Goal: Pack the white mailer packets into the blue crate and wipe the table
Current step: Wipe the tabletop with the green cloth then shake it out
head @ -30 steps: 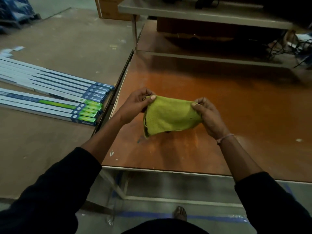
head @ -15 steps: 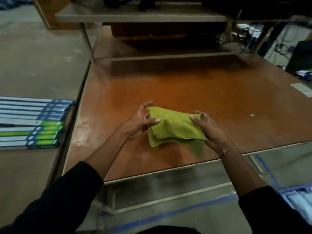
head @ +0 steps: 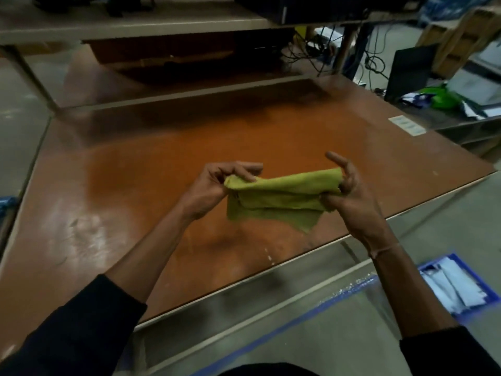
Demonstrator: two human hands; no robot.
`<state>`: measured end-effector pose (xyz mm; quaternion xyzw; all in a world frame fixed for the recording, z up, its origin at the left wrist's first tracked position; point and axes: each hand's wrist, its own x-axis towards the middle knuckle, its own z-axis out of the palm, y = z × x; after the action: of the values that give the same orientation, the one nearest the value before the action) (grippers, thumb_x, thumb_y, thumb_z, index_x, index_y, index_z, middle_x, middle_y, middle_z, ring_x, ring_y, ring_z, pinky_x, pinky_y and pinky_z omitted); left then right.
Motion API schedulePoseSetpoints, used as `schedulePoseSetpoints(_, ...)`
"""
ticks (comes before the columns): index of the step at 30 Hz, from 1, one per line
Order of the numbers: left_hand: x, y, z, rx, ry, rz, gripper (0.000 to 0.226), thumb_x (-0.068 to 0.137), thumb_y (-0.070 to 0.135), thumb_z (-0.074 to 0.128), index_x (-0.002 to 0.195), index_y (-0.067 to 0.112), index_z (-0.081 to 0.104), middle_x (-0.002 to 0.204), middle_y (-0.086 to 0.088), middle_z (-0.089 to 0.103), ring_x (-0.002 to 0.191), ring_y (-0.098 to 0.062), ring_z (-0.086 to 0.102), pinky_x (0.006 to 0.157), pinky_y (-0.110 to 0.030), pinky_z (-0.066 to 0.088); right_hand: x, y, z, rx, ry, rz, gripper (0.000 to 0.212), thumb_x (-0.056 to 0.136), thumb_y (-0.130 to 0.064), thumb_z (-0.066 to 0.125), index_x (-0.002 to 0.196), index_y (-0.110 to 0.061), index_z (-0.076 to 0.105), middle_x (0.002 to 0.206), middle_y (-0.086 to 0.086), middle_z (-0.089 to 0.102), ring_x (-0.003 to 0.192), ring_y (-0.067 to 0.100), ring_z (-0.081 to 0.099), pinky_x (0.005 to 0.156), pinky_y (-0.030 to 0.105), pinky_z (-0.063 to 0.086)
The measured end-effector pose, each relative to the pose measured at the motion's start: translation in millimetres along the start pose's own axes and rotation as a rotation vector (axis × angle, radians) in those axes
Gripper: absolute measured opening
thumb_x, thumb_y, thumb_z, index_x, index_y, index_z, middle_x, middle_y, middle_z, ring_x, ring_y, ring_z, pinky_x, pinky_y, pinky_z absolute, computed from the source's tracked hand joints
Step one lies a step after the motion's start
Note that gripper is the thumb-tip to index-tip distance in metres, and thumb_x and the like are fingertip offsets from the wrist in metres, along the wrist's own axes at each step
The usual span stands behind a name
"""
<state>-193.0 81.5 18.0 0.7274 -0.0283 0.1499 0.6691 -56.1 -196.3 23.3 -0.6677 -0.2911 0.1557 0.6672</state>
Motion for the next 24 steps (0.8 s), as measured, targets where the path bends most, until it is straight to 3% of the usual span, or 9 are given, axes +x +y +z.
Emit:
schedulePoseSetpoints(4, 29, -1, 23, 0.054, -0.079, -0.018, 0.018, 0.093, -0.013, 0.062, 0.096, 0.003, 0.07, 0.142, -0.017, 0.06, 0.134, -0.03, 0.057, 0.1, -0.042, 0.054, 13, 4, -29, -0.105, 0.053, -0.131, 0.072, 0.081, 0.01, 0.07, 0.145, -0.011, 0.043, 0.115, 0.015, 0.069, 0.103, 0.029, 0.065, 0.091, 0.047, 0.054)
schedulePoseSetpoints(7, 46, -8, 42, 0.038, -0.107, -0.097, 0.025, 0.1, -0.013, 0.051, 0.099, 0.01, 0.061, 0.129, -0.023, 0.062, 0.118, -0.032, 0.062, 0.086, -0.049, 0.058, 19, 18, -54, -0.236, 0.111, -0.178, 0.04, 0.079, 0.013, 0.066, 0.117, 0.0, 0.066, 0.126, 0.014, 0.064, 0.12, 0.022, 0.061, 0.099, 0.056, 0.049)
schedulePoseSetpoints(9, 55, -11, 56, 0.044, -0.158, -0.122, 0.027, 0.102, -0.012, 0.045, 0.106, 0.014, 0.052, 0.126, -0.025, 0.059, 0.105, -0.031, 0.061, 0.076, -0.045, 0.055, 19, 24, -69, -0.183, 0.093, -0.123, 0.027, 0.078, 0.012, 0.064, 0.104, 0.004, 0.067, 0.124, 0.016, 0.066, 0.122, 0.024, 0.062, 0.098, 0.056, 0.051)
schedulePoseSetpoints(11, 62, -16, 70, 0.001, -0.239, -0.133, 0.025, 0.102, -0.007, 0.05, 0.113, 0.014, 0.043, 0.131, -0.023, 0.06, 0.111, -0.033, 0.061, 0.078, -0.047, 0.058, 14, 27, -83, -0.1, 0.082, -0.073, 0.02, 0.083, 0.014, 0.058, 0.101, 0.005, 0.063, 0.114, 0.017, 0.07, 0.113, 0.029, 0.066, 0.093, 0.054, 0.054)
schedulePoseSetpoints(13, 71, -21, 84, -0.067, -0.282, -0.151, 0.036, 0.097, -0.006, 0.059, 0.116, 0.017, 0.04, 0.132, -0.023, 0.06, 0.113, -0.039, 0.061, 0.08, -0.055, 0.055, 8, 28, -100, -0.1, 0.084, -0.074, 0.022, 0.087, 0.019, 0.048, 0.1, 0.005, 0.058, 0.104, 0.012, 0.069, 0.102, 0.022, 0.066, 0.087, 0.04, 0.056)
schedulePoseSetpoints(15, 82, -24, 98, -0.116, -0.266, -0.166, 0.04, 0.091, -0.005, 0.066, 0.117, 0.015, 0.044, 0.131, -0.025, 0.062, 0.112, -0.04, 0.062, 0.082, -0.052, 0.055, 3, 27, -120, -0.136, 0.058, -0.095, 0.025, 0.086, 0.022, 0.042, 0.101, 0.005, 0.053, 0.098, 0.015, 0.06, 0.091, 0.015, 0.058, 0.078, 0.028, 0.05)
schedulePoseSetpoints(19, 110, -34, 122, -0.118, -0.226, -0.129, 0.022, 0.09, -0.012, 0.063, 0.108, -0.001, 0.058, 0.127, -0.023, 0.067, 0.121, -0.031, 0.065, 0.093, -0.038, 0.056, -4, 20, -161, -0.121, -0.062, -0.04, 0.016, 0.086, 0.015, 0.054, 0.096, 0.003, 0.051, 0.099, 0.02, 0.053, 0.09, 0.022, 0.053, 0.075, 0.033, 0.047)
schedulePoseSetpoints(24, 156, -44, 146, -0.078, -0.377, -0.136, 0.019, 0.099, -0.008, 0.053, 0.088, 0.001, 0.066, 0.131, -0.022, 0.066, 0.125, -0.031, 0.063, 0.097, -0.037, 0.055, -7, 22, -207, -0.251, -0.039, -0.01, 0.039, 0.067, 0.033, 0.038, 0.078, 0.008, 0.066, 0.099, 0.018, 0.061, 0.097, 0.023, 0.06, 0.081, 0.028, 0.049)
